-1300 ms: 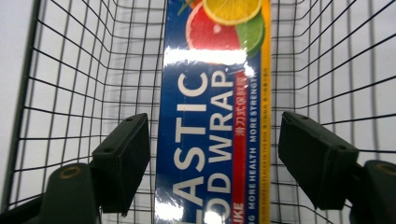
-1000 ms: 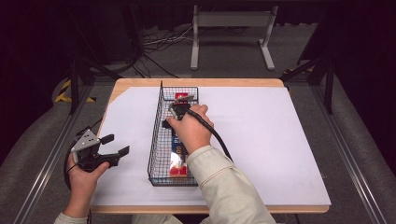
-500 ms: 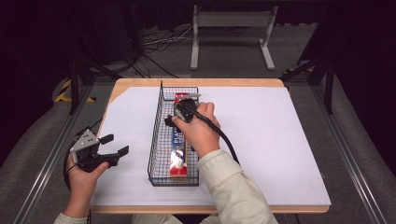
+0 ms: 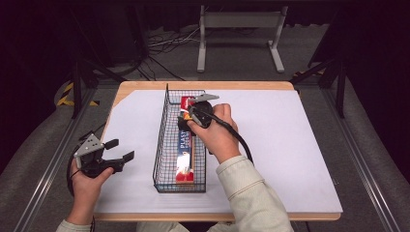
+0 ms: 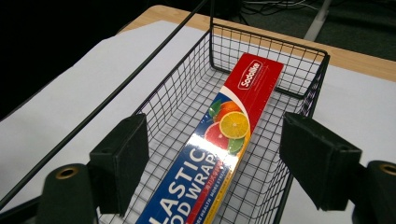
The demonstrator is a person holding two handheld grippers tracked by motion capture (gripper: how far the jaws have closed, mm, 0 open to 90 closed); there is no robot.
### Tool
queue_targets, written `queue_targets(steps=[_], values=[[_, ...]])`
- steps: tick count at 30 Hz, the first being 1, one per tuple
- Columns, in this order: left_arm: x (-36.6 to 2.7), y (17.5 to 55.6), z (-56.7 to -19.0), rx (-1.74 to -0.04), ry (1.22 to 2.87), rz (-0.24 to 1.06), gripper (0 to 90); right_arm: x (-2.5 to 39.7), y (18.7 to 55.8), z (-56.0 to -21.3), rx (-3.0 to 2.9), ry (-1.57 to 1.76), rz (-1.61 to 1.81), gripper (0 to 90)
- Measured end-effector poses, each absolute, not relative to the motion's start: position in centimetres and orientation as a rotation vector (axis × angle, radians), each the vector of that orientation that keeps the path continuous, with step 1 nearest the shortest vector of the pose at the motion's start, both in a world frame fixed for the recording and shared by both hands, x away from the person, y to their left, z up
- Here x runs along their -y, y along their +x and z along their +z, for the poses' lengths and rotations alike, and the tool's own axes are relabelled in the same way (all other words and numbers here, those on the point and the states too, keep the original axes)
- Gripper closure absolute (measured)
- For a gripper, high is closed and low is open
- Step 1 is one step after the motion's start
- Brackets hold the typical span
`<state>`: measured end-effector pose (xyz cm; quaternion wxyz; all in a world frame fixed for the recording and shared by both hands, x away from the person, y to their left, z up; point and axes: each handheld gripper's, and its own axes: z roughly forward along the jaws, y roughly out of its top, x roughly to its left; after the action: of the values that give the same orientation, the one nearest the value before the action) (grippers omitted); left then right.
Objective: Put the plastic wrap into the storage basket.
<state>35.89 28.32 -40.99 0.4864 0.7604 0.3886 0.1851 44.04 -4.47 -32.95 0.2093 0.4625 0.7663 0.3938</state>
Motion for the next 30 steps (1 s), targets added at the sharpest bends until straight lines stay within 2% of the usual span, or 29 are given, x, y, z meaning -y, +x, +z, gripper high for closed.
queue_targets(steps=[13, 30], values=[[-28.2, 35.9, -41.0, -0.944, 1.857, 0.45, 19.6, 7.4, 43.7, -31.4, -2.268, 1.2, 1.071, 22.5], [-27.9, 36.0, -41.1, -0.936, 1.879, 0.438, 19.5, 14.1, 43.2, -28.9, -2.342, 1.144, 1.123, 20.6]])
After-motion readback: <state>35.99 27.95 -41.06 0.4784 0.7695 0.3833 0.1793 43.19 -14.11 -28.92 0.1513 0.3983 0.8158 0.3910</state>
